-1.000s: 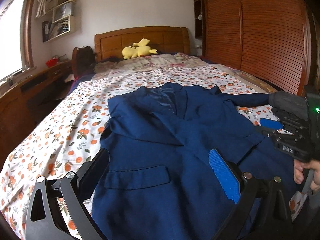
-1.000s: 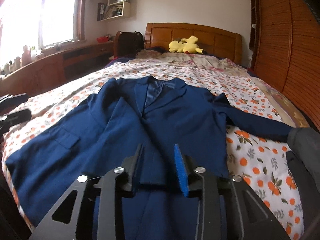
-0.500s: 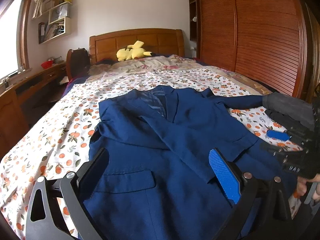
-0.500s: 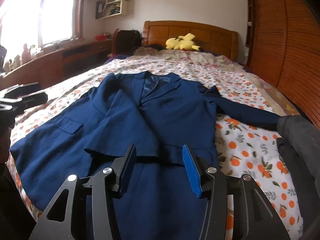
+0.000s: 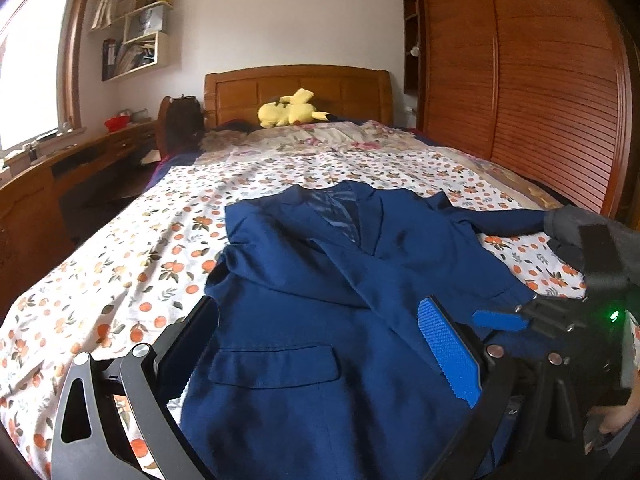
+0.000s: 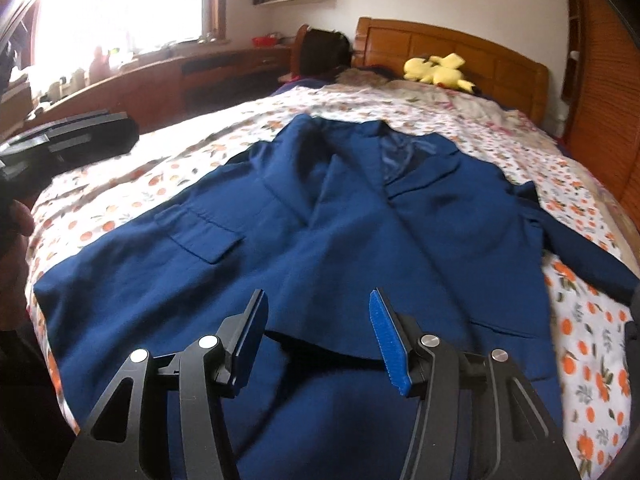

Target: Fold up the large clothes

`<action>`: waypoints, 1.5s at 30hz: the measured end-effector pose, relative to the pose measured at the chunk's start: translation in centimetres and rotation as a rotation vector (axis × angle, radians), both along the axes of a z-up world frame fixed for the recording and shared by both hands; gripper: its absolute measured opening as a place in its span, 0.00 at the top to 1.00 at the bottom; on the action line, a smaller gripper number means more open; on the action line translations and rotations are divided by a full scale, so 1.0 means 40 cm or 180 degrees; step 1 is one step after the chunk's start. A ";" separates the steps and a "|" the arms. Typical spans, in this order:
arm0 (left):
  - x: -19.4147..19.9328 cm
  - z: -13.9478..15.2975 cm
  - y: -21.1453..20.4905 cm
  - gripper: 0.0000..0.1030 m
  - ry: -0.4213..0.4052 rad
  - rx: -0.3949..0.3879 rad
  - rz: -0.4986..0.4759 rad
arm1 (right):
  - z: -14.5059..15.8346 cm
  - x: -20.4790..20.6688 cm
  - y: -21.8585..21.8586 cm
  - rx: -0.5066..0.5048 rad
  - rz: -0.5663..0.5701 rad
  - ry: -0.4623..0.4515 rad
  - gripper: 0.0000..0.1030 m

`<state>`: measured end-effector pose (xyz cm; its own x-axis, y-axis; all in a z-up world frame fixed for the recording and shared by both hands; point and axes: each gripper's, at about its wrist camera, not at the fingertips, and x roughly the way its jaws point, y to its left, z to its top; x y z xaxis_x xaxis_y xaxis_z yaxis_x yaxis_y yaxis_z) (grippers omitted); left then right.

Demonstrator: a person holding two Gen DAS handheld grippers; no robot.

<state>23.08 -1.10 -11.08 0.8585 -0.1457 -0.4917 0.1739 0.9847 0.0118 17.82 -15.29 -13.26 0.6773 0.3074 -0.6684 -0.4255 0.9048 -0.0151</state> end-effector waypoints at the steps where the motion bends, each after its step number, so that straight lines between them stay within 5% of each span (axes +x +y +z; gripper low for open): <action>1: -0.001 0.002 0.007 0.02 -0.0004 -0.0013 0.0012 | -0.008 0.006 0.012 -0.0007 0.0020 0.0034 0.51; 8: -0.012 0.015 0.042 0.02 -0.0041 -0.0046 0.0088 | -0.059 0.031 0.055 -0.0205 0.0032 0.0220 0.52; 15: -0.021 0.022 0.065 0.02 -0.0065 -0.0066 0.0133 | -0.059 0.035 0.044 -0.0291 -0.0076 0.0218 0.96; 33: -0.030 0.028 0.077 0.02 -0.0097 -0.0076 0.0170 | 0.210 -0.096 -0.010 -0.0024 -0.0078 -0.0507 0.98; 45: -0.029 0.028 0.076 0.02 -0.0094 -0.0068 0.0171 | 0.219 -0.074 -0.055 -0.0132 -0.0261 -0.0534 0.98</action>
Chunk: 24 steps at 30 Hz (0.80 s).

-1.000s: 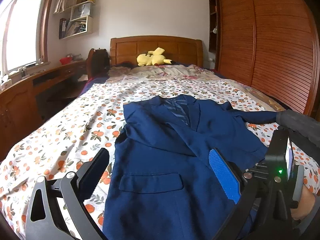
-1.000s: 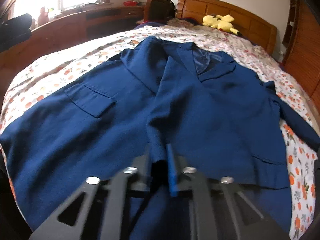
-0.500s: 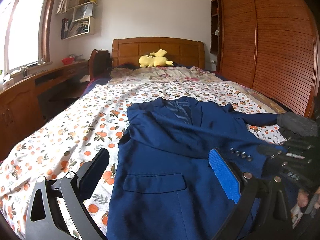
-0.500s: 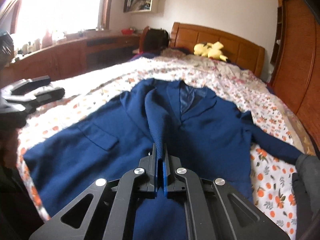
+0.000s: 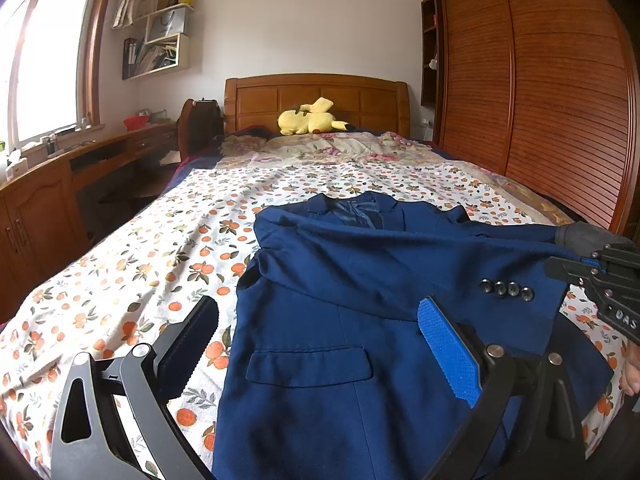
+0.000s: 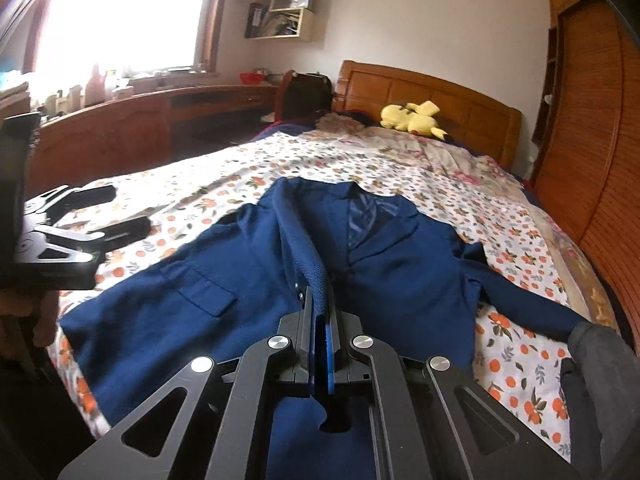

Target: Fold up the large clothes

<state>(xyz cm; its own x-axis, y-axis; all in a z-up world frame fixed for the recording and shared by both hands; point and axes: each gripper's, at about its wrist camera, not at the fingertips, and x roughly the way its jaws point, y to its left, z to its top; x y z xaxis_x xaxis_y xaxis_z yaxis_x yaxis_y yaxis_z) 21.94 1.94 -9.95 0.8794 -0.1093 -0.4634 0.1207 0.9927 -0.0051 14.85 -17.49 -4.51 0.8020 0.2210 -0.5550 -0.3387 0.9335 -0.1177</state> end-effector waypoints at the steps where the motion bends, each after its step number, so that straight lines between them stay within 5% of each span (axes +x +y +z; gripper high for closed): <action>1: 0.000 0.000 0.000 0.02 0.0000 0.0003 -0.0001 | -0.004 0.009 -0.010 -0.0008 -0.0043 0.0002 0.98; 15: 0.002 -0.018 -0.027 0.02 0.0026 0.0080 -0.0062 | -0.047 0.138 -0.192 -0.0194 -0.0757 -0.0022 0.92; 24: 0.007 -0.024 -0.051 0.02 0.0052 0.0112 -0.0101 | -0.094 0.154 -0.217 -0.0049 -0.0614 0.0115 0.91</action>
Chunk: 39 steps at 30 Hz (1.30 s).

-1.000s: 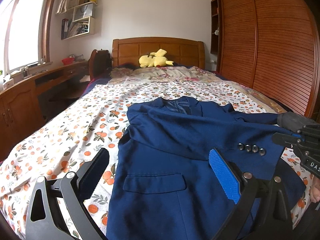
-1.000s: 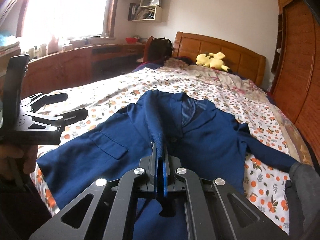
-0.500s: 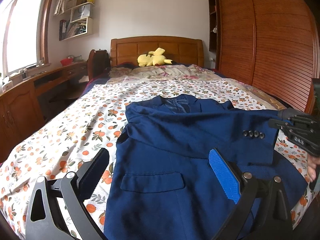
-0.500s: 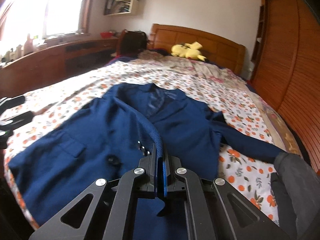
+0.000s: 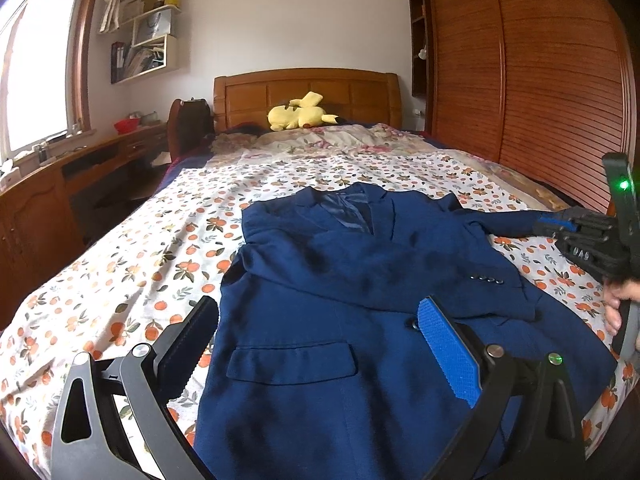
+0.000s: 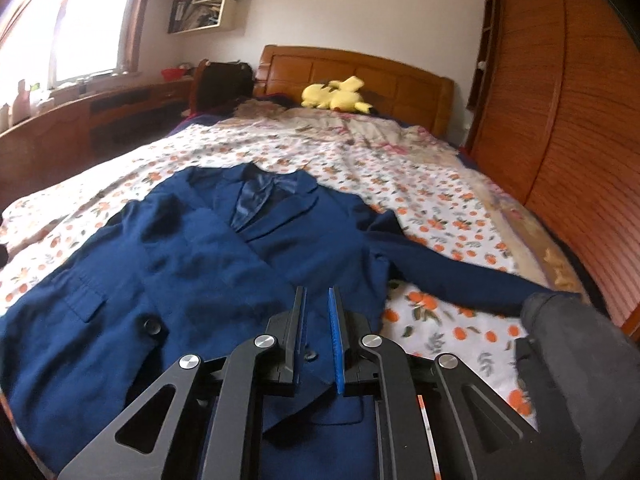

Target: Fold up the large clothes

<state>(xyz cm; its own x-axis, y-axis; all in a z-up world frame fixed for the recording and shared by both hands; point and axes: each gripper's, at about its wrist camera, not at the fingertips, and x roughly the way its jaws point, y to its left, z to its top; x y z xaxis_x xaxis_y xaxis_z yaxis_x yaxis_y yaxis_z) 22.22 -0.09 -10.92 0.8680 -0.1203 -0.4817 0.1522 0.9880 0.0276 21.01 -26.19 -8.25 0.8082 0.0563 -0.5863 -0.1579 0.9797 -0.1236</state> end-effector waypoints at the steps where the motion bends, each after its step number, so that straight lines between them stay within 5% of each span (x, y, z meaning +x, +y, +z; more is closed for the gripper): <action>1: 0.001 -0.001 -0.004 0.02 0.0004 0.0001 -0.0006 | -0.012 0.005 0.006 0.0012 0.0041 0.0042 0.91; 13: -0.007 0.007 -0.068 0.02 -0.0044 0.0066 -0.0102 | -0.199 0.068 0.024 -0.0016 0.0223 0.0644 0.85; 26: 0.036 -0.005 -0.125 0.02 -0.0009 0.0330 -0.0097 | -0.178 0.035 -0.008 0.0237 0.0218 0.0411 0.83; 39: 0.165 -0.092 -0.154 0.02 0.0097 0.0235 -0.0124 | -0.152 0.024 -0.031 0.0406 0.0193 0.0259 0.76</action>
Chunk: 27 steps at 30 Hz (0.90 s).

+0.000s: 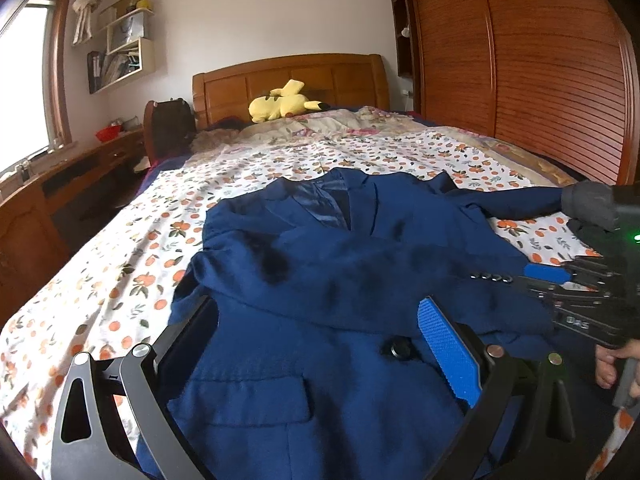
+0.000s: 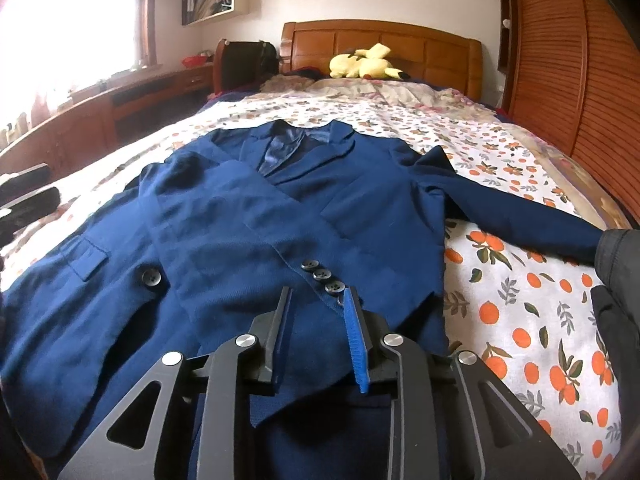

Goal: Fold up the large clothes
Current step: 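Open the right tool and lift it away from the blazer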

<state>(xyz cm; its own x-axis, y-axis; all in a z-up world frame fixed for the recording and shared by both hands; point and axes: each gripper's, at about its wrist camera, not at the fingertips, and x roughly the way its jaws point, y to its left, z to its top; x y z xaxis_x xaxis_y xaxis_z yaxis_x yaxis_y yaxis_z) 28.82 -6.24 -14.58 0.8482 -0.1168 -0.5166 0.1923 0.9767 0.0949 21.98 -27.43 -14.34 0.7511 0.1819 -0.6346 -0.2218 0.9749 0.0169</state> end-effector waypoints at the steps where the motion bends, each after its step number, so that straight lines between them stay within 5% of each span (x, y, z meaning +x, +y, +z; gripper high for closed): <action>1: 0.010 -0.007 0.000 0.02 0.0008 -0.0011 -0.0001 | 0.000 0.001 0.000 0.0002 0.0003 0.0008 0.75; 19: 0.050 -0.094 0.015 0.02 -0.0079 -0.0141 -0.0016 | 0.038 -0.016 -0.010 0.0030 -0.0034 -0.0126 0.65; 27: 0.029 -0.093 0.007 0.02 -0.0196 -0.0108 -0.0051 | 0.106 0.014 -0.050 -0.0289 -0.0173 -0.0193 0.62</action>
<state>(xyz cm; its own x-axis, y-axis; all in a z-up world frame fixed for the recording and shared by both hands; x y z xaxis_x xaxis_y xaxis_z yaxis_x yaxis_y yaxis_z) 29.96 -5.94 -18.29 0.8761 -0.1472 -0.4590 0.2027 0.9765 0.0738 22.53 -29.44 -10.12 0.7958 0.0835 -0.5997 -0.1664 0.9825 -0.0840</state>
